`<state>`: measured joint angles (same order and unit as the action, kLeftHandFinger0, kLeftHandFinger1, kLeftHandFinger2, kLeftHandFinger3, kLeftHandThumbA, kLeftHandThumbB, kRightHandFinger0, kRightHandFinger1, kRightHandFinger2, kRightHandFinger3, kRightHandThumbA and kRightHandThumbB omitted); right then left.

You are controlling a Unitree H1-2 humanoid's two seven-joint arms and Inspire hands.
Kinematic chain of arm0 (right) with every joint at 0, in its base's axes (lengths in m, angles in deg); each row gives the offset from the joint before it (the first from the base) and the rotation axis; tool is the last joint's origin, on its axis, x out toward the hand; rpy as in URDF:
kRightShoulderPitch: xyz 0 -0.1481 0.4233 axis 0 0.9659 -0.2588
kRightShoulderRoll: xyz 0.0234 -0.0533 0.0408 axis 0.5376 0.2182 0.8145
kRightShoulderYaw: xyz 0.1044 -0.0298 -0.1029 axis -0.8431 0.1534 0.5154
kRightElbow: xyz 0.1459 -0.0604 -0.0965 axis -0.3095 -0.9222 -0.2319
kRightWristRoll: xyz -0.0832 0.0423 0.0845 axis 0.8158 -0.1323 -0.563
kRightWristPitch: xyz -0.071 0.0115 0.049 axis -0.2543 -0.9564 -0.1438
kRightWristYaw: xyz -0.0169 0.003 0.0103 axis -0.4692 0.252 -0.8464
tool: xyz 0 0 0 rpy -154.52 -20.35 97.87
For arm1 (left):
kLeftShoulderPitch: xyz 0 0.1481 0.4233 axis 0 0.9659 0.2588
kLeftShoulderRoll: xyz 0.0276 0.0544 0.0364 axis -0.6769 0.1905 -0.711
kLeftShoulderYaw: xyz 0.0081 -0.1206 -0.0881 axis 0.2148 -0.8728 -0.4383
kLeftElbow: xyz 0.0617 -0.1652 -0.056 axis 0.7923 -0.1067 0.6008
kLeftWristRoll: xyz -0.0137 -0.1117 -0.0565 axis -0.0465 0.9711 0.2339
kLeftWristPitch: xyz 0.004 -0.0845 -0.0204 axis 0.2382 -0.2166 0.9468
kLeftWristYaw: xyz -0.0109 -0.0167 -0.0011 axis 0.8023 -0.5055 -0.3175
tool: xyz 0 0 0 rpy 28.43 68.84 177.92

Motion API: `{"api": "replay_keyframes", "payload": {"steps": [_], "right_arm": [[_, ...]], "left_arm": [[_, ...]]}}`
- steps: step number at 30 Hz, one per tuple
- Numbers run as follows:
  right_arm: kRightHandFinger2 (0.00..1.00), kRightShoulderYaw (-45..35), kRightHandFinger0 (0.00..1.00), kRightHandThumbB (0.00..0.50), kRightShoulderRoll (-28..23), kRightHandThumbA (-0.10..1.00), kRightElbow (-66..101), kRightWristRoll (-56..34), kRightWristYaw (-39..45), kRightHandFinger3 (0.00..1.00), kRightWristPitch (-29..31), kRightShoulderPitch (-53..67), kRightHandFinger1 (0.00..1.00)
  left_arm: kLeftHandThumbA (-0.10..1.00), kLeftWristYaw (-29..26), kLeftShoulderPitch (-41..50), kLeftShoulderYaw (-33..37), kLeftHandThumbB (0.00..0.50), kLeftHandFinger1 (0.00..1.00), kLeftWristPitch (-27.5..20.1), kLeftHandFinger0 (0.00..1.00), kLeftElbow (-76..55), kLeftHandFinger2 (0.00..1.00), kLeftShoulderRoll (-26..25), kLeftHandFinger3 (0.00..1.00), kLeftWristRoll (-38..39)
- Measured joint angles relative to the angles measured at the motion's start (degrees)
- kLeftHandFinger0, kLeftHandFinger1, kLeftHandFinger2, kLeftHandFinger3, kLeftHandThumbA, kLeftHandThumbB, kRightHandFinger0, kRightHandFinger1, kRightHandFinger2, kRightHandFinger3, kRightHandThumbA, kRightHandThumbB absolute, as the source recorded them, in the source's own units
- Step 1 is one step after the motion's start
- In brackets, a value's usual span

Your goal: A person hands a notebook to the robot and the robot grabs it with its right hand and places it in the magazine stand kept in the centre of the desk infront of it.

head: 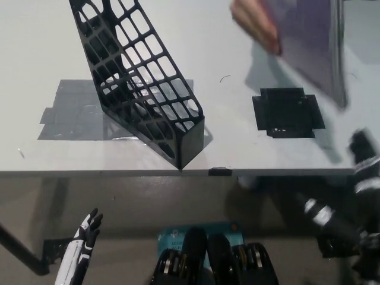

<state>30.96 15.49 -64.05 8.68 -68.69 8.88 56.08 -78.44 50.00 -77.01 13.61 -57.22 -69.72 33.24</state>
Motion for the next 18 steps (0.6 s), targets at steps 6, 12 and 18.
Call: {"api": "replay_keyframes", "payload": {"steps": [6,12,18], "right_arm": [[1.0,-2.1,1.0,0.302,-0.1,1.0,-0.1,-0.6,-0.6,1.0,-2.7,-6.7,1.0],[1.0,-2.4,1.0,0.265,0.8,1.0,-2.7,-0.9,-1.1,1.0,-3.7,-8.9,1.0],[1.0,-2.5,1.0,0.223,0.7,1.0,-6.5,-0.6,-1.3,1.0,-4.5,-11.4,1.0]], "left_arm": [[1.0,-0.4,-0.4,0.4,0.5,1.0,-0.7,1.0,0.3,1.0,-0.4,1.0,-0.3],[1.0,-0.4,-0.7,0.4,0.5,1.0,-1.1,1.0,0.6,1.0,-0.7,1.0,-0.2],[1.0,-0.4,-0.9,0.5,0.5,1.0,-1.3,1.0,1.2,1.0,-0.7,1.0,-0.2]]}}
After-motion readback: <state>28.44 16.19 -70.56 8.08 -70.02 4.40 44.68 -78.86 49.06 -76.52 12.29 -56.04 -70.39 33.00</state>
